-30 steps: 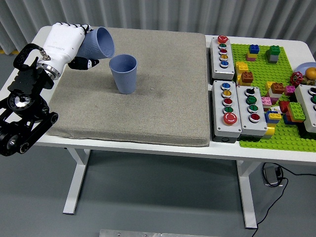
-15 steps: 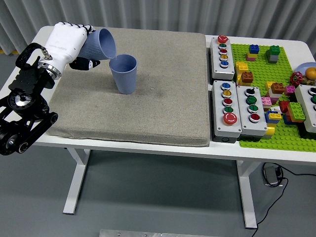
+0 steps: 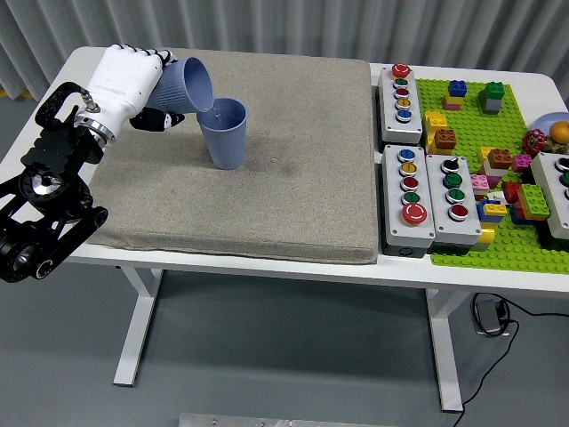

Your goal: Pick cup pour cup place

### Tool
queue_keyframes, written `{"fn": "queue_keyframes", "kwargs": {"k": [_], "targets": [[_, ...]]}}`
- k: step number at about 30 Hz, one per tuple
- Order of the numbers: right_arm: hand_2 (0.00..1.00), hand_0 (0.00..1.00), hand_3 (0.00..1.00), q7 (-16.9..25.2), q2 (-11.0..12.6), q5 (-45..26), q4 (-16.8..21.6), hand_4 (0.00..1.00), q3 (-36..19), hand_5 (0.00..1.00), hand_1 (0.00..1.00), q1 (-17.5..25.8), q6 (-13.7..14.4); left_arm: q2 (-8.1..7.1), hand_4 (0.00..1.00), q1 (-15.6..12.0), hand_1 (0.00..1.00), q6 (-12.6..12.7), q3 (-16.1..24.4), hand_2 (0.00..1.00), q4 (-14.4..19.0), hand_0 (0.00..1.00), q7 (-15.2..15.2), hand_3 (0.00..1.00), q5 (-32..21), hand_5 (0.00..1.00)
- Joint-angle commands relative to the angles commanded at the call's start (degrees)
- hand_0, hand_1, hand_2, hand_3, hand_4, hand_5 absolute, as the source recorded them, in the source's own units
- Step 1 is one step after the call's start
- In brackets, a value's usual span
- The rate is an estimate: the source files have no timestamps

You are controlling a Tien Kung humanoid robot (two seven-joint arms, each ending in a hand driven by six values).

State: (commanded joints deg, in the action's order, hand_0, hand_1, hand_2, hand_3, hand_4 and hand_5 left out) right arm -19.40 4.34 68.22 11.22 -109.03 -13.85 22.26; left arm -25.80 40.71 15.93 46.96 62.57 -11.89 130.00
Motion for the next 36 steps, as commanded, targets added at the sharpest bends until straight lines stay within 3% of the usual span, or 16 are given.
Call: {"fn": "queue_keyframes", "kwargs": {"k": [6, 29, 36], "targets": [[0.490, 0.669, 0.539, 0.1, 0.1, -0.4, 0.0, 0.009, 0.3, 0.331, 0.549, -0.1, 0.1, -1.12, 0.781, 0.7, 0.529, -0.3, -2.3, 0.536, -0.2, 0.517, -0.2, 0.583, 0.0, 0.218], [0.490, 0.669, 0.539, 0.1, 0.2, -0.7, 0.0, 0.009, 0.4, 0.333, 0.549, -0.2, 0.1, -2.17, 0.780, 3.9, 0.528, -1.0, -6.9, 0.536, -0.1, 0.519, -1.1, 0.582, 0.0, 0.221], [0.489, 0.669, 0.538, 0.2, 0.3, -0.8, 0.0, 0.009, 0.6, 0.331, 0.549, -0.4, 0.1, -3.35, 0.779, 5.3, 0.529, -1.6, -8.8, 0.535, 0.0, 0.518, -1.3, 0.582, 0.0, 0.221]]}}
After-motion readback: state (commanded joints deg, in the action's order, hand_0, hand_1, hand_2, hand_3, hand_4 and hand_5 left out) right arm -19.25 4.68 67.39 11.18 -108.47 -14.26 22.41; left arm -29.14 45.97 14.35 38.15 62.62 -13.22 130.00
